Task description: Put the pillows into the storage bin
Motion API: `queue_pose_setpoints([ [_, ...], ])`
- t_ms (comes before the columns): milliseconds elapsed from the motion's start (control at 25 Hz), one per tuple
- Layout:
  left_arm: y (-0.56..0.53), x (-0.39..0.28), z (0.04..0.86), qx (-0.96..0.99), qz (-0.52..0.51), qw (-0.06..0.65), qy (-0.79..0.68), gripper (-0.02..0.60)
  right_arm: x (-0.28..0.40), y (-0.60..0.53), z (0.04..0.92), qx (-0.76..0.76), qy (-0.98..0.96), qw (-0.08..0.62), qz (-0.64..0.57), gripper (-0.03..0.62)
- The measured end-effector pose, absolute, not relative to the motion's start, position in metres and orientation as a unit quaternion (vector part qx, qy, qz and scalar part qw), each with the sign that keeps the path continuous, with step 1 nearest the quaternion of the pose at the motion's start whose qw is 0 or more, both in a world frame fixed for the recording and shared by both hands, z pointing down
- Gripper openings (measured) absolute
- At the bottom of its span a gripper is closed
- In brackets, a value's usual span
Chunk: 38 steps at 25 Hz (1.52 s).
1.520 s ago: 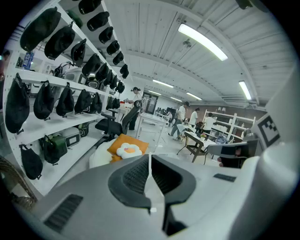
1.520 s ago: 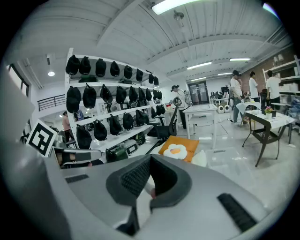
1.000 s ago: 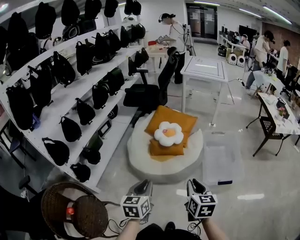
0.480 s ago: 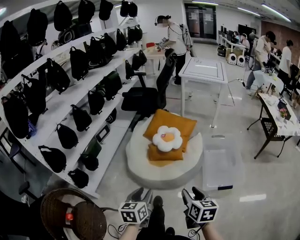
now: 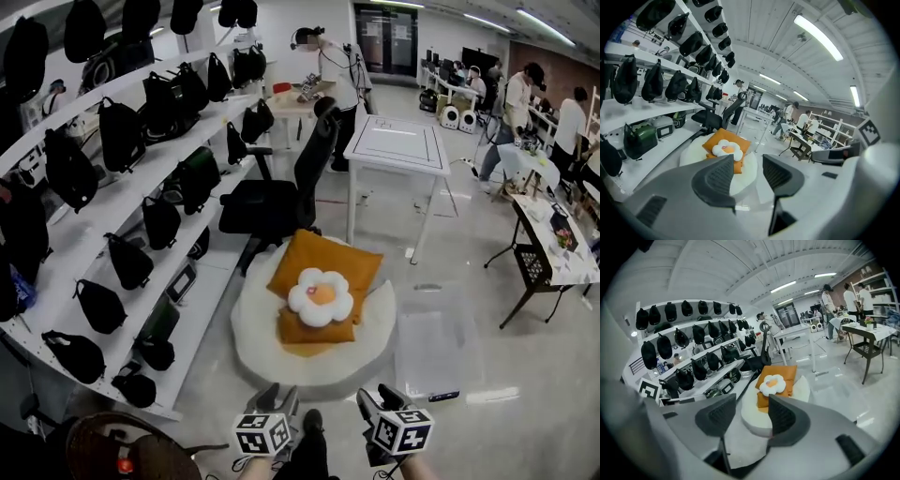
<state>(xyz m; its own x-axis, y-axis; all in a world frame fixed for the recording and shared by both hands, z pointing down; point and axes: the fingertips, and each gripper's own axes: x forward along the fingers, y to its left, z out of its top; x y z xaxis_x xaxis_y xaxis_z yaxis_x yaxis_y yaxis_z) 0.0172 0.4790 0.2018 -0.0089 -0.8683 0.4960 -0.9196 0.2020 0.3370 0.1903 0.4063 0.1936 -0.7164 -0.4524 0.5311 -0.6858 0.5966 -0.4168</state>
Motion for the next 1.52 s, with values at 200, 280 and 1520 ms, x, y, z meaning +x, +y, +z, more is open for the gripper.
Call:
queue_pose_setpoints([
  [200, 0.409, -0.026, 0.209, 0.642, 0.036, 0.323, -0.694, 0.17, 0.144, 0.343, 0.202, 0.334, -0.864, 0.198, 0.322, 0.201],
  [280, 0.381, -0.042, 0.208, 0.648, 0.04, 0.322, -0.689, 0.17, 0.127, 0.32, 0.205, 0.338, -0.858, 0.202, 0.33, 0.201],
  [1520, 0.227, -0.154, 0.275, 0.565, 0.032, 0.377, -0.733, 0.137, 0.005, 0.117, 0.291, 0.281, -0.822, 0.3, 0.395, 0.176],
])
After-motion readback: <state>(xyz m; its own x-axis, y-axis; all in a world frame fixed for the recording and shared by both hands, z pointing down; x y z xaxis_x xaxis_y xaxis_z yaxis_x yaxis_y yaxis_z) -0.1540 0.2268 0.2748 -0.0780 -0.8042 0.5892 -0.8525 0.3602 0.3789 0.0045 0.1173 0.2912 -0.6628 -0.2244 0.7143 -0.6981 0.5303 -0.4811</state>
